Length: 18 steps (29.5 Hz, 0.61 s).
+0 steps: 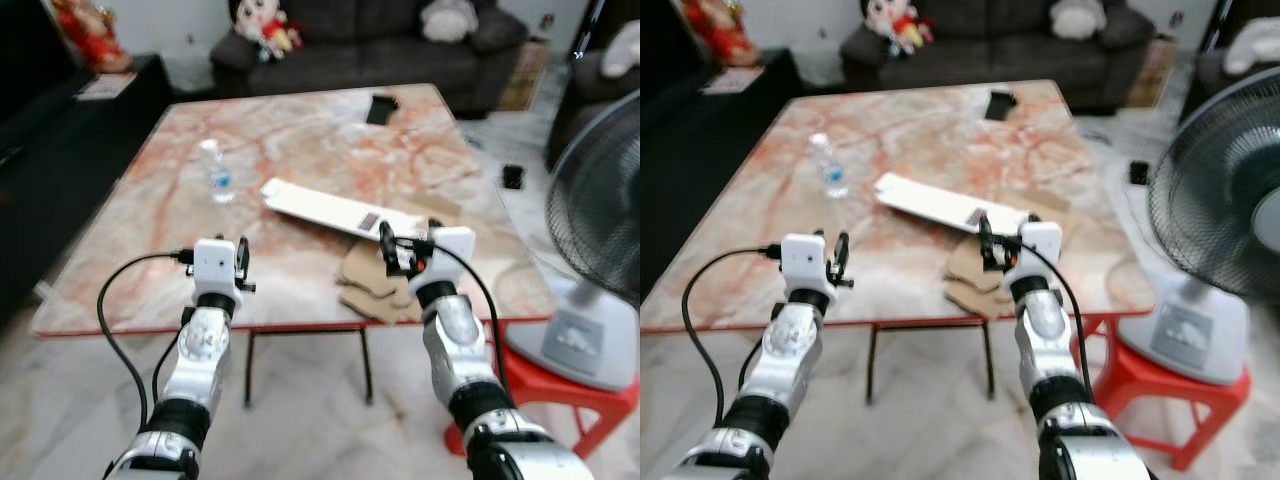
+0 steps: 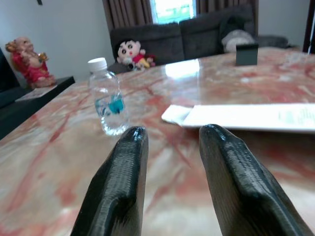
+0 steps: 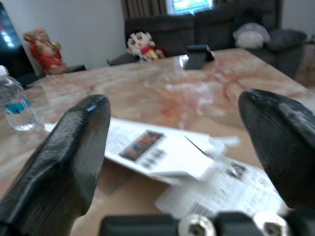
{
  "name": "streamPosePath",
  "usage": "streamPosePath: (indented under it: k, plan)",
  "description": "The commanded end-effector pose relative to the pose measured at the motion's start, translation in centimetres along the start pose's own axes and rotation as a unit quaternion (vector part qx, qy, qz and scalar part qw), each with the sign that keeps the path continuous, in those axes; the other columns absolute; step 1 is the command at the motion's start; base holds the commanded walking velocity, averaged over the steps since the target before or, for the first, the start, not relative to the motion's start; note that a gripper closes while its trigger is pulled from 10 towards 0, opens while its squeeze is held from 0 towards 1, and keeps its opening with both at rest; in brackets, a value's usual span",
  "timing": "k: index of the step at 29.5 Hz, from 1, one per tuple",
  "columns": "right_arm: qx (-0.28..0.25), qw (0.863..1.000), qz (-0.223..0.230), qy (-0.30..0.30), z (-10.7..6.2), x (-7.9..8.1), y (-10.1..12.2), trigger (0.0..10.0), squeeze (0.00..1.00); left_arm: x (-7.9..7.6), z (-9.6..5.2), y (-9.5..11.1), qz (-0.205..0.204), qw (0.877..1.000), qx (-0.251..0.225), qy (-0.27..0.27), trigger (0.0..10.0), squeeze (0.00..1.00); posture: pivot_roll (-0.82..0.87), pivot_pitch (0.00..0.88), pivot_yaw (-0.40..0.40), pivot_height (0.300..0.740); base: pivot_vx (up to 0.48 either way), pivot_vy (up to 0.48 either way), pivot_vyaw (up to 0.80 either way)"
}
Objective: Picking trash to rubbish bin
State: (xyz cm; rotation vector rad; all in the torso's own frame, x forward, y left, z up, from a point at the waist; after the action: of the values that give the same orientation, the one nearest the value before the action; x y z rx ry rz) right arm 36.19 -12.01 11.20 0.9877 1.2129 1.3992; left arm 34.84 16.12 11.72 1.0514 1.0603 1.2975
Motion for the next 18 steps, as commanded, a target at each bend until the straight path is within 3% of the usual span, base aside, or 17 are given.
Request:
streamPosePath:
  k: [1, 4, 8, 18]
  plan:
    - [-0.009, 1.0, 0.0, 0.017, 0.37, 1.01, 0.45, 10.0, 0.0, 0.86, -0.1, -0.16, 0.001, 1.0, 0.006, 0.011, 10.0, 0.0, 0.05, 0.0, 0.066, 0.74, 0.364, 0.0, 0.0]
    - [-0.004, 1.0, 0.005, 0.017, 0.3, 1.04, 0.25, 10.0, 0.0, 0.87, -0.06, -0.08, 0.001, 1.0, 0.005, 0.009, 10.0, 0.0, 0.05, 0.0, 0.067, 0.74, 0.361, 0.0, 0.0]
    - [0.001, 1.0, 0.006, 0.018, 0.15, 1.04, 0.0, 10.0, 0.0, 0.68, -0.1, 0.01, 0.007, 1.0, 0.004, -0.008, 10.0, 0.0, 0.05, 0.0, 0.066, 0.74, 0.363, 0.0, -0.64]
    - [-0.004, 1.0, 0.003, 0.02, 0.1, 1.11, 0.06, 10.0, 0.0, 1.38, -0.4, -0.03, 0.014, 1.0, 0.006, -0.008, 10.0, 0.0, 0.05, 0.0, 0.065, 0.74, 0.362, 0.0, 0.0]
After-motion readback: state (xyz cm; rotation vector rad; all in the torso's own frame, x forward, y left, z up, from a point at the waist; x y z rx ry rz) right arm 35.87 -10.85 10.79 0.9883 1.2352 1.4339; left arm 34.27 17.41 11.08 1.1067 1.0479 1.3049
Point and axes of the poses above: a point about 5 cm out from each wrist's last joint towards the gripper, its own z axis pointing out of the wrist towards the gripper, its own y axis along the axis of the wrist's last joint, x = y × z, the point moved 1 cm from there along z, pointing out of the wrist towards the gripper, and after that the axes turned 7 degrees about -z, right-handed, at the moved point
